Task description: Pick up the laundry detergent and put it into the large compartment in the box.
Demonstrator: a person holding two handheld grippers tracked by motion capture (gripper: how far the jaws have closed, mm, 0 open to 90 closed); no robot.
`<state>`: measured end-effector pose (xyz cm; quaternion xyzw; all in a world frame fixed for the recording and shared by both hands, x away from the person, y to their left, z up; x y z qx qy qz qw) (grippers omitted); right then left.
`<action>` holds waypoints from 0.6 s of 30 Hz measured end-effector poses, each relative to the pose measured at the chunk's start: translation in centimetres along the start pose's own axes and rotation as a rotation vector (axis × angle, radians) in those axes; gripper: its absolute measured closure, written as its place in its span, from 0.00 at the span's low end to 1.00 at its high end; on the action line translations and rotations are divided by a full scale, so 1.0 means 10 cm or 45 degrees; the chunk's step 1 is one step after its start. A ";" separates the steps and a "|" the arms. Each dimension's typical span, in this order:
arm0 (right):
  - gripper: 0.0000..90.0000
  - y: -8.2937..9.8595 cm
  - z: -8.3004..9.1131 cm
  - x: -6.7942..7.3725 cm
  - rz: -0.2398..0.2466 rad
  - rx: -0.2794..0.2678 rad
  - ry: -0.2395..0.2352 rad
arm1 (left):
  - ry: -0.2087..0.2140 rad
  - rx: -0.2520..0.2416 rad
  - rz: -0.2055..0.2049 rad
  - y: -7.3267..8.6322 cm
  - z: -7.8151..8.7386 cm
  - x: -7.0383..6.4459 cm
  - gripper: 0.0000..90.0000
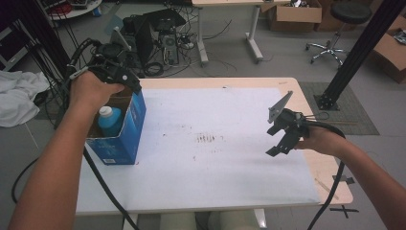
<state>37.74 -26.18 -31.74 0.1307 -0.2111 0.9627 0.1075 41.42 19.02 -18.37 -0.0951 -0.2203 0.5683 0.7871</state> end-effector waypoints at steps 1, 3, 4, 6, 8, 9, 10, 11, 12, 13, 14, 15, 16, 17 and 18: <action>0.19 0.00 0.00 0.00 0.000 0.001 0.001 | 0.005 -0.011 -0.023 -0.02 0.00 -0.03 0.23; 0.19 0.00 0.00 0.00 -0.001 0.000 -0.001 | 0.008 -0.032 -0.055 -0.04 0.01 -0.07 0.22; 0.19 0.00 0.00 0.00 -0.001 0.002 0.001 | 0.012 -0.042 -0.071 -0.05 0.02 -0.10 0.22; 0.19 -0.01 0.00 0.00 -0.003 0.003 0.002 | 0.021 -0.055 -0.118 -0.08 0.02 -0.16 0.22; 0.19 -0.01 -0.01 -0.01 0.002 0.003 0.000 | 0.031 -0.064 -0.133 -0.10 0.02 -0.20 0.21; 0.19 -0.01 -0.01 -0.01 0.001 0.003 -0.001 | 0.039 -0.067 -0.144 -0.12 0.02 -0.22 0.21; 0.19 -0.01 -0.01 -0.01 0.001 0.003 -0.001 | 0.046 -0.070 -0.150 -0.13 0.02 -0.25 0.21; 0.19 -0.01 -0.01 -0.01 -0.003 0.003 -0.001 | 0.047 -0.072 -0.156 -0.14 0.02 -0.27 0.21; 0.19 -0.01 -0.01 -0.01 -0.002 0.004 -0.002 | 0.051 -0.074 -0.168 -0.15 0.02 -0.29 0.21; 0.19 -0.01 -0.01 0.00 -0.003 0.004 -0.002 | 0.053 -0.077 -0.181 -0.17 0.02 -0.32 0.21; 0.19 -0.01 -0.01 -0.01 -0.002 0.004 -0.002 | 0.056 -0.079 -0.189 -0.18 0.02 -0.34 0.21; 0.19 0.00 -0.01 -0.01 -0.003 0.003 -0.002 | 0.059 -0.081 -0.203 -0.19 0.02 -0.36 0.21; 0.19 0.00 -0.01 -0.01 -0.006 0.004 -0.001 | 0.061 -0.082 -0.210 -0.20 0.02 -0.38 0.21; 0.19 0.00 -0.01 -0.01 -0.007 0.004 -0.001 | 0.061 -0.084 -0.220 -0.21 0.02 -0.40 0.21; 0.19 0.00 -0.01 -0.01 -0.005 0.003 -0.002 | 0.067 -0.086 -0.231 -0.22 0.02 -0.42 0.21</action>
Point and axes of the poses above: each handheld gripper's, and its own axes: z roughly backward along the jaws, y roughly out of its underside, x roughly to its left, the point moved 1 cm from there along -z, roughly forward along the jaws, and after that the axes turned 14 degrees about -y, right-handed, at the moved point
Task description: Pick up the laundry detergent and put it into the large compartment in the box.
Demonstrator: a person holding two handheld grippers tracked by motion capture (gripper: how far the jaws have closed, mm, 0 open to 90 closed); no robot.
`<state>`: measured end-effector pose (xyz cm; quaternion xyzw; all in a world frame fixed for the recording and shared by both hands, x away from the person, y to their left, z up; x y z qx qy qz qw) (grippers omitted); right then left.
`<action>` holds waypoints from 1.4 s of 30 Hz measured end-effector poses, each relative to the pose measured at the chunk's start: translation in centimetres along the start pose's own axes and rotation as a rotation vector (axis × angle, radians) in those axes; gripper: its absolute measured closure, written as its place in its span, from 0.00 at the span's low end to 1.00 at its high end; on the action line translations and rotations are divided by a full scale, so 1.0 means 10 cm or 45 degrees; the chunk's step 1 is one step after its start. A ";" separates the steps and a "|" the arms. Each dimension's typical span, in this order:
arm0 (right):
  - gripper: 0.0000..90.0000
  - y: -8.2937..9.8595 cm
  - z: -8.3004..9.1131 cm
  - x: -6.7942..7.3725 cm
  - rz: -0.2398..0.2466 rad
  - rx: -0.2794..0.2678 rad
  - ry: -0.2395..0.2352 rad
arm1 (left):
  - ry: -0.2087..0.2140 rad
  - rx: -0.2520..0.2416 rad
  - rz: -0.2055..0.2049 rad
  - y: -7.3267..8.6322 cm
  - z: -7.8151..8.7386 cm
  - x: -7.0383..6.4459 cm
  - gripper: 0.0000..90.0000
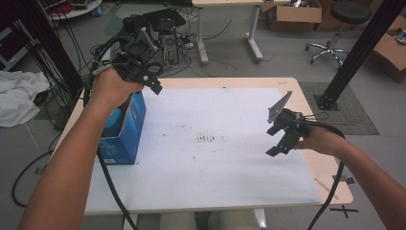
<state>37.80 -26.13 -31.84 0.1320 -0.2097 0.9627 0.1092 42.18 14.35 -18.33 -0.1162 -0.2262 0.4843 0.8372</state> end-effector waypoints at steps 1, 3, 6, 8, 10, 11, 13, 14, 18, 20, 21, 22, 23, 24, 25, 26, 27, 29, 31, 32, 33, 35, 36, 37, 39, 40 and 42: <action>0.19 0.00 0.00 0.00 0.000 0.000 0.000 | 0.003 -0.003 -0.009 -0.02 0.00 -0.02 0.21; 0.19 0.00 0.00 0.00 -0.002 0.000 -0.001 | 0.016 -0.009 -0.035 -0.05 -0.01 -0.06 0.21; 0.19 -0.01 -0.01 -0.01 0.001 -0.003 -0.005 | 0.042 -0.024 -0.077 -0.11 -0.03 -0.13 0.22; 0.19 -0.01 -0.01 -0.01 -0.002 -0.002 -0.006 | 0.054 -0.025 -0.104 -0.15 -0.05 -0.18 0.22; 0.19 -0.02 -0.02 -0.02 -0.001 -0.004 -0.007 | 0.065 -0.024 -0.126 -0.18 -0.07 -0.22 0.22; 0.19 -0.02 -0.02 -0.02 -0.001 -0.004 -0.008 | 0.069 -0.026 -0.136 -0.20 -0.09 -0.24 0.22; 0.19 -0.03 -0.02 -0.03 -0.002 0.000 -0.009 | 0.070 -0.026 -0.160 -0.24 -0.10 -0.28 0.22; 0.19 -0.03 -0.02 -0.03 -0.005 0.001 -0.009 | 0.073 -0.026 -0.174 -0.25 -0.11 -0.30 0.22; 0.19 -0.04 -0.02 -0.03 -0.013 -0.002 -0.008 | 0.084 -0.030 -0.220 -0.32 -0.14 -0.36 0.22; 0.19 -0.04 -0.02 -0.03 -0.010 -0.002 -0.008 | 0.094 -0.032 -0.241 -0.35 -0.16 -0.40 0.22; 0.19 -0.04 -0.03 -0.03 -0.012 0.000 -0.006 | 0.097 -0.031 -0.261 -0.36 -0.17 -0.42 0.22; 0.19 -0.05 -0.03 -0.02 -0.014 0.000 -0.005 | 0.104 -0.030 -0.267 -0.37 -0.18 -0.43 0.21; 0.19 -0.05 -0.03 -0.02 -0.013 0.000 -0.004 | 0.107 -0.029 -0.287 -0.38 -0.20 -0.45 0.21; 0.19 -0.05 -0.03 -0.02 -0.014 -0.001 -0.004 | 0.111 -0.030 -0.294 -0.39 -0.21 -0.46 0.21; 0.19 -0.05 -0.03 -0.02 -0.015 0.001 -0.003 | 0.113 -0.026 -0.301 -0.40 -0.21 -0.47 0.21; 0.19 -0.06 -0.03 -0.02 -0.017 0.001 -0.003 | 0.117 -0.026 -0.316 -0.41 -0.23 -0.49 0.21; 0.19 -0.06 -0.03 -0.01 -0.015 -0.001 -0.002 | 0.119 -0.024 -0.326 -0.42 -0.24 -0.50 0.21; 0.19 -0.06 -0.03 -0.02 -0.015 -0.002 -0.001 | 0.125 -0.021 -0.352 -0.43 -0.26 -0.53 0.21; 0.19 -0.06 -0.03 -0.01 -0.017 -0.002 -0.001 | 0.136 -0.021 -0.376 -0.44 -0.29 -0.57 0.21; 0.19 -0.07 -0.03 -0.01 -0.018 0.001 0.000 | 0.148 -0.018 -0.392 -0.44 -0.30 -0.59 0.21; 0.19 -0.07 -0.03 -0.01 -0.013 -0.001 0.000 | 0.156 -0.016 -0.404 -0.44 -0.32 -0.62 0.21; 0.19 -0.08 -0.03 0.00 -0.017 -0.002 0.003 | 0.161 -0.007 -0.424 -0.45 -0.35 -0.65 0.21; 0.19 -0.08 -0.03 0.00 -0.015 -0.005 0.002 | 0.167 -0.006 -0.436 -0.45 -0.37 -0.67 0.21; 0.19 -0.08 -0.03 0.00 -0.015 -0.006 0.001 | 0.170 -0.004 -0.441 -0.46 -0.38 -0.68 0.21; 0.19 -0.09 -0.03 0.00 -0.018 -0.005 0.000 | 0.172 0.004 -0.460 -0.46 -0.40 -0.71 0.21; 0.19 -0.09 -0.03 0.00 -0.014 -0.006 -0.001 | 0.175 0.011 -0.472 -0.47 -0.41 -0.73 0.21; 0.19 -0.09 -0.03 0.00 -0.017 -0.004 0.000 | 0.180 0.013 -0.479 -0.48 -0.43 -0.74 0.21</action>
Point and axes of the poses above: each handheld gripper's, and its own axes: z roughly backward along the jaws, y roughly out of its underside, x roughly to its left, the point moved 1 cm from there along -z, roughly forward along the jaws, and after that the axes turned 14 degrees about -y, right-handed, at the moved point
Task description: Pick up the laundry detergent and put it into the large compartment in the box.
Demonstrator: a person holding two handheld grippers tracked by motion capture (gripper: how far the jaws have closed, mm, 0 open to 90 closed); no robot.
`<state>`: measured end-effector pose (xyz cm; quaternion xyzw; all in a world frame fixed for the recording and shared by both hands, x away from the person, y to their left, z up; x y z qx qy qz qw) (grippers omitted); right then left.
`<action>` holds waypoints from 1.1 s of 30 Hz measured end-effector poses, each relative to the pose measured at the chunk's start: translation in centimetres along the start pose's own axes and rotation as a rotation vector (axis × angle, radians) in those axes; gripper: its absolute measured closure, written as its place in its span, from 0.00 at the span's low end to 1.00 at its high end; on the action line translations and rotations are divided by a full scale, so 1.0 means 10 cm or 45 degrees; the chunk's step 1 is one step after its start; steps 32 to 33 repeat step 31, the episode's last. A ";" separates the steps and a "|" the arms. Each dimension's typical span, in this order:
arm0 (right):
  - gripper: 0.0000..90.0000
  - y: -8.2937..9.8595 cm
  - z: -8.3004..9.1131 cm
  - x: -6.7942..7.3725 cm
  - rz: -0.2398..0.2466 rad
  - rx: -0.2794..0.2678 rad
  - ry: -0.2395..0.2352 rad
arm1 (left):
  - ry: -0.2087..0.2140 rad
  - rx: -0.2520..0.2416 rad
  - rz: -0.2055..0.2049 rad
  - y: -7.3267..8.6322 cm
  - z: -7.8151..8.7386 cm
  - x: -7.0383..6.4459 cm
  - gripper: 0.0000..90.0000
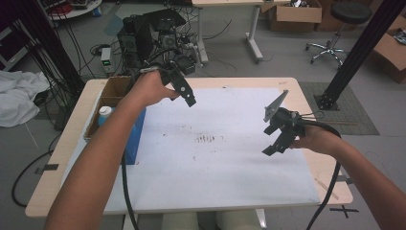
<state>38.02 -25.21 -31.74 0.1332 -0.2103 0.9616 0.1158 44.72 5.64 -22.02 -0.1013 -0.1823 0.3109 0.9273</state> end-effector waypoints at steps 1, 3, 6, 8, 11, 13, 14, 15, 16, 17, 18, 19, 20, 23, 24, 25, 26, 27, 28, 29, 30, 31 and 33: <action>0.19 0.00 0.00 0.00 -0.001 -0.004 0.002 | 0.001 -0.003 -0.005 -0.01 -0.01 0.00 0.22; 0.19 0.00 0.01 -0.01 0.002 -0.013 -0.001 | 0.003 0.004 -0.013 -0.02 -0.03 -0.01 0.22; 0.19 0.00 0.00 -0.01 0.000 -0.012 0.000 | 0.002 0.013 -0.027 -0.04 -0.06 -0.03 0.22; 0.19 0.00 0.00 -0.01 -0.002 -0.013 -0.001 | 0.003 0.012 -0.029 -0.05 -0.06 -0.04 0.22; 0.19 0.00 0.00 -0.02 0.001 -0.015 -0.001 | 0.005 0.011 -0.033 -0.06 -0.07 -0.05 0.22; 0.19 0.00 0.00 -0.02 0.002 -0.015 -0.002 | 0.008 0.014 -0.036 -0.06 -0.08 -0.06 0.22; 0.19 0.00 0.00 -0.01 0.001 -0.015 -0.003 | 0.007 0.015 -0.033 -0.06 -0.09 -0.06 0.22; 0.19 0.00 0.00 -0.01 0.002 -0.013 -0.005 | 0.008 0.017 -0.034 -0.05 -0.10 -0.06 0.22; 0.19 0.00 -0.01 -0.01 0.006 -0.013 -0.005 | 0.011 0.017 -0.032 -0.05 -0.11 -0.07 0.22; 0.19 0.00 -0.01 -0.01 0.007 -0.015 -0.006 | 0.011 0.021 -0.034 -0.05 -0.11 -0.07 0.22; 0.19 0.00 -0.01 -0.01 0.006 -0.014 -0.006 | 0.009 0.022 -0.033 -0.04 -0.11 -0.07 0.22; 0.19 0.00 -0.01 -0.02 0.005 -0.014 -0.004 | 0.010 0.020 -0.032 -0.04 -0.12 -0.06 0.22; 0.19 0.00 -0.02 -0.02 0.004 -0.014 -0.004 | 0.009 0.020 -0.030 -0.03 -0.12 -0.06 0.22; 0.19 0.00 -0.02 -0.01 0.000 -0.012 -0.007 | 0.010 0.017 -0.030 -0.02 -0.12 -0.05 0.22; 0.19 -0.01 -0.02 -0.01 0.006 -0.012 -0.006 | 0.009 0.016 -0.028 -0.01 -0.12 -0.05 0.22; 0.19 -0.01 -0.02 -0.01 0.002 -0.011 -0.008 | 0.009 0.014 -0.026 -0.01 -0.12 -0.04 0.22; 0.19 -0.01 -0.03 -0.01 0.004 -0.013 -0.006 | 0.010 0.014 -0.024 0.00 -0.12 -0.04 0.22; 0.19 -0.01 -0.03 -0.02 0.001 -0.012 -0.007 | 0.011 0.013 -0.024 0.01 -0.12 -0.03 0.22; 0.19 -0.01 -0.03 -0.02 -0.004 -0.010 -0.008 | 0.008 0.013 -0.025 0.01 -0.12 -0.02 0.22; 0.19 -0.01 -0.03 -0.02 0.005 -0.012 -0.007 | 0.008 0.011 -0.021 0.02 -0.12 -0.01 0.22; 0.19 -0.02 -0.03 -0.02 0.005 -0.011 -0.007 | 0.009 0.011 -0.021 0.02 -0.12 -0.01 0.22; 0.19 -0.02 -0.03 -0.02 0.002 -0.010 -0.008 | 0.010 0.011 -0.017 0.03 -0.12 -0.01 0.22; 0.19 -0.02 -0.03 -0.02 0.002 -0.010 -0.008 | 0.010 0.011 -0.017 0.03 -0.12 -0.01 0.22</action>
Point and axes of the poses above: each handheld gripper's, and its own axes: z roughly backward along the jaws, y roughly out of its underside, x roughly to its left, the point moved 1 cm from there along -z, roughly forward along the jaws, and after that the axes turned 14 degrees about -y, right-handed, at the moved point
